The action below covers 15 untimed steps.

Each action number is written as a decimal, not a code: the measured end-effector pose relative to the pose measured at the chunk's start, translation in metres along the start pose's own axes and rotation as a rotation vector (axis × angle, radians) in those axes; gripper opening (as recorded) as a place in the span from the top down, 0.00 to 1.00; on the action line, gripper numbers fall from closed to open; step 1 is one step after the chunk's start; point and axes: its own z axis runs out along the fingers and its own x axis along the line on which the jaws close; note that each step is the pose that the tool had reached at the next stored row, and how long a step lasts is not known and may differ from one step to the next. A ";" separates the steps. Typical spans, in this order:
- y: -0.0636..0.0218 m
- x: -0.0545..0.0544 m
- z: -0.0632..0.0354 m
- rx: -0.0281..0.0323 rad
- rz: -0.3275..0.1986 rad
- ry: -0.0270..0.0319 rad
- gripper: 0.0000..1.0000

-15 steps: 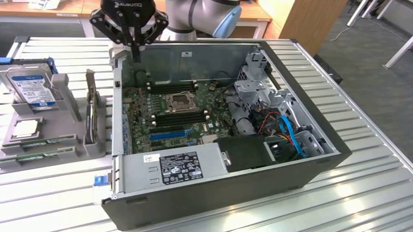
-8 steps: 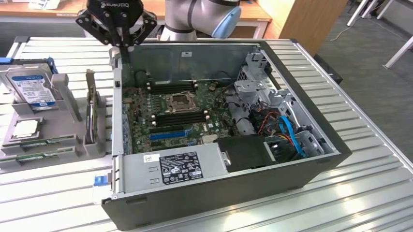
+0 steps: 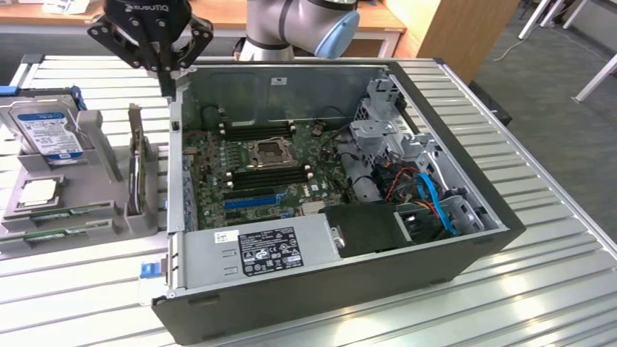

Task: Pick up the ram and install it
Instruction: 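Reach for the ram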

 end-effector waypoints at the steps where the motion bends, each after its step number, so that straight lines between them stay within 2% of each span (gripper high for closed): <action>1: -0.0002 0.003 0.0001 0.0001 0.000 0.0008 0.90; 15: -0.0036 0.047 0.0019 0.0011 0.000 0.0142 0.90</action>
